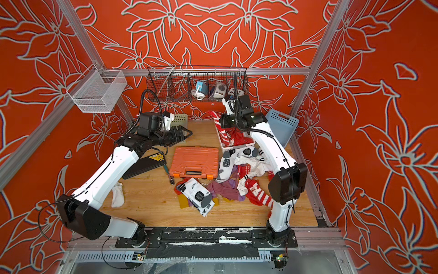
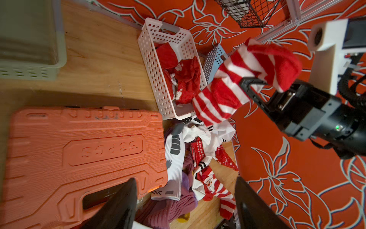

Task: Sort the socks into the basket by color
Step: Place the sock in the bin.

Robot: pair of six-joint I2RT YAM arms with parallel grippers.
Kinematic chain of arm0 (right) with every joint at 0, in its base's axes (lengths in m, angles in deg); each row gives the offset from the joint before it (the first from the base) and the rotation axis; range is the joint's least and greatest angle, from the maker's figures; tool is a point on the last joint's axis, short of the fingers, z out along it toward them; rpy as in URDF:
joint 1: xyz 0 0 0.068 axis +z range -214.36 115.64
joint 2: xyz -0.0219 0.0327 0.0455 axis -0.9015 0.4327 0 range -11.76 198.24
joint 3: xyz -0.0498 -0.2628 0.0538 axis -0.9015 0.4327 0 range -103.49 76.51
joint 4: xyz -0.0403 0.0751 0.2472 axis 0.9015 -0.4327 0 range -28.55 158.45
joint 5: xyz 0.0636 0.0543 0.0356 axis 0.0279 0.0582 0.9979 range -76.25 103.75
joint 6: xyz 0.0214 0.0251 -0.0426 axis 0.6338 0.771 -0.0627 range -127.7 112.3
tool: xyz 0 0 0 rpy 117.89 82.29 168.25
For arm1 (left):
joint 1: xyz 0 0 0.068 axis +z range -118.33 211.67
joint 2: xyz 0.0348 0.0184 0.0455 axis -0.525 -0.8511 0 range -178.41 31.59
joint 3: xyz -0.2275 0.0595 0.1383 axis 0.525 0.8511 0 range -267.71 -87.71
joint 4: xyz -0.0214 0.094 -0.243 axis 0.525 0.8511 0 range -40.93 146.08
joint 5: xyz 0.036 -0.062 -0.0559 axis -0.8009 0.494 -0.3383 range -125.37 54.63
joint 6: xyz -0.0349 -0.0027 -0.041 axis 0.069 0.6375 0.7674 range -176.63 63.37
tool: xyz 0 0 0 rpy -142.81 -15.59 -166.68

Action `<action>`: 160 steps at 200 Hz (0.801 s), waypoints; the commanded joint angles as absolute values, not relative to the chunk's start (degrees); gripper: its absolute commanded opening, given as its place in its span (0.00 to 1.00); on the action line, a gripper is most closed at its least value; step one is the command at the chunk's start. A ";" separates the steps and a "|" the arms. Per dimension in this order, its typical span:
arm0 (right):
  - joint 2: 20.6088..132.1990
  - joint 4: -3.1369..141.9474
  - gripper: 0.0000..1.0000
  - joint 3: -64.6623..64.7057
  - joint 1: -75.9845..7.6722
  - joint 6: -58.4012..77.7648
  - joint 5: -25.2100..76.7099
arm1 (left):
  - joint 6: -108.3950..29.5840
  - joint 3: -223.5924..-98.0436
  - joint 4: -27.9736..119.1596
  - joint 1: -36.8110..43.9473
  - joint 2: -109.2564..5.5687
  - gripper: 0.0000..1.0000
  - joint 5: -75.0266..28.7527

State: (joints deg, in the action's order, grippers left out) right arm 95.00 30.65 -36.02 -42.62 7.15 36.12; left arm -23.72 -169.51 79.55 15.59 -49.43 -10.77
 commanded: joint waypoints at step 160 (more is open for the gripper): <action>128.28 18.00 0.00 -57.55 -48.53 2.59 21.64 | -30.17 -163.15 87.03 15.76 -43.47 0.74 -13.74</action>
State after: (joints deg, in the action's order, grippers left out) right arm 125.29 21.67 -58.36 -47.71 2.65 23.38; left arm -28.79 -163.59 85.70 15.59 -44.25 -13.30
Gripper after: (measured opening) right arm 0.049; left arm 0.741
